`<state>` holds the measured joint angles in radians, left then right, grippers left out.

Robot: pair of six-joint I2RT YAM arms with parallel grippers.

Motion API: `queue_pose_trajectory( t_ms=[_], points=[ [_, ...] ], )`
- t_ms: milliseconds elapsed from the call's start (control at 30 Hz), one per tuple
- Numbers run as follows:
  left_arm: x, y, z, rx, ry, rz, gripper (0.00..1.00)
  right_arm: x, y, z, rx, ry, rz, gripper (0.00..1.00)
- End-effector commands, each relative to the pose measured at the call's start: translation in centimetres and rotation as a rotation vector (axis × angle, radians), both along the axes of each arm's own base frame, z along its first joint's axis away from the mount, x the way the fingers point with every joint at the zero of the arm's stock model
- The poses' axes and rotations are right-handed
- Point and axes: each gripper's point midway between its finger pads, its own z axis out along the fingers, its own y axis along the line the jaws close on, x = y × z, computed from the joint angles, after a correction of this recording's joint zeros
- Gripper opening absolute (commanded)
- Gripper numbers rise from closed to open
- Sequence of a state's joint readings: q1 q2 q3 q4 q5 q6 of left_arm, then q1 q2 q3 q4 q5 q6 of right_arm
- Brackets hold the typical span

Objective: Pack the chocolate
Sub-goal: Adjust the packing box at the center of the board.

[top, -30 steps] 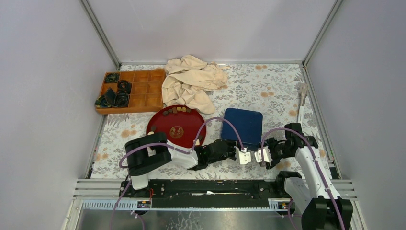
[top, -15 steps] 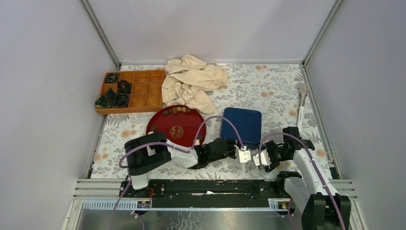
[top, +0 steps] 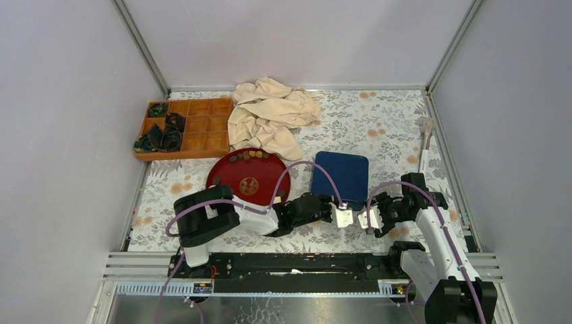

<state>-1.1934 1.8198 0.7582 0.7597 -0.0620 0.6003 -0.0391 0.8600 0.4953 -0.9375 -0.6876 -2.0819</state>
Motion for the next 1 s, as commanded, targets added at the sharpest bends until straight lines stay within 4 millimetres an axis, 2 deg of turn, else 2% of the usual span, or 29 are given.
queue_pose_trajectory(
  t_ms=[0, 333, 500, 633, 833, 967],
  points=[
    [0.6, -1.1, 3.6, -0.104, 0.011, -0.003, 0.17, 0.8, 1.5, 2.6, 0.0, -0.218, 0.264, 0.7],
    [0.6, -1.5, 3.4, -0.099, 0.036, -0.015, 0.17, 2.4, 1.1, 1.2, -0.023, -0.268, 0.24, 0.73],
    [0.5, -1.7, 3.3, -0.097, 0.053, -0.031, 0.16, 2.1, 1.2, 0.8, -0.022, -0.269, 0.25, 0.73],
    [0.5, -1.8, 3.3, -0.095, 0.06, -0.038, 0.16, 2.7, 1.0, 0.5, -0.032, -0.289, 0.235, 0.73],
    [0.0, -1.5, 3.3, -0.065, 0.023, -0.084, 0.2, 2.9, 1.0, 1.2, -0.034, -0.301, 0.242, 0.73],
    [0.5, -0.9, 3.5, -0.041, -0.021, -0.063, 0.23, 2.3, 1.2, 1.6, -0.032, -0.298, 0.268, 0.73]
  ],
)
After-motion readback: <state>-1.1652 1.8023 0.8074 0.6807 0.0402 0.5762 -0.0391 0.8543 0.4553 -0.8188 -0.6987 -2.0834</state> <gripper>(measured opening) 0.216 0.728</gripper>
